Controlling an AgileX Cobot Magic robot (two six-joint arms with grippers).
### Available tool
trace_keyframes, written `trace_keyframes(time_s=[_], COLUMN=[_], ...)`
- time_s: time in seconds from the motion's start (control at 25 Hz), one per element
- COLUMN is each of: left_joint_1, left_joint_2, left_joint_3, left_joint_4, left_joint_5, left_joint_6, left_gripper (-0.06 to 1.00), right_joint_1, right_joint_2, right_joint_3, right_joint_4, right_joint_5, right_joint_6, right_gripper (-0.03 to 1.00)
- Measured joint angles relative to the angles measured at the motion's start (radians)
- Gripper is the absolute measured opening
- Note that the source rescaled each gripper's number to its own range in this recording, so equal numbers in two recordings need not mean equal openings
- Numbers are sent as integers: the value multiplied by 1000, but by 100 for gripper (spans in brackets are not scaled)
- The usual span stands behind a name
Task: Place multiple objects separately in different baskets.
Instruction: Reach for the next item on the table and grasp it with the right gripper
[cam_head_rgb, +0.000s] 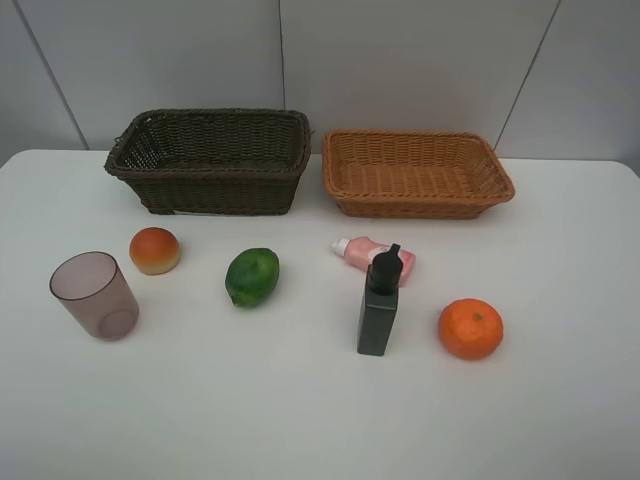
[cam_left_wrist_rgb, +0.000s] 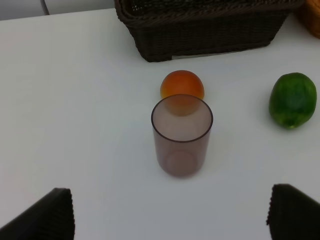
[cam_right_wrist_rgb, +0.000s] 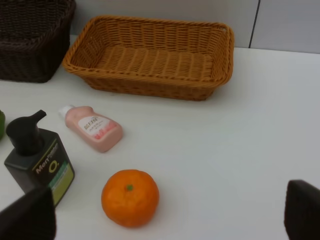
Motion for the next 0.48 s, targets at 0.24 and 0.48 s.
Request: trace_keyframes(time_s=[0.24,0.48], left_joint_1=[0,0], left_joint_2=[0,0], left_joint_3=[0,0], left_joint_4=[0,0], left_joint_5=[0,0], left_joint_6=[0,0], left_gripper=[100,100], right_joint_1=[0,0], right_joint_2=[0,0], right_joint_3=[0,0], right_joint_4=[0,0], right_joint_5=[0,0], right_joint_6=[0,0], right_gripper=[98,98])
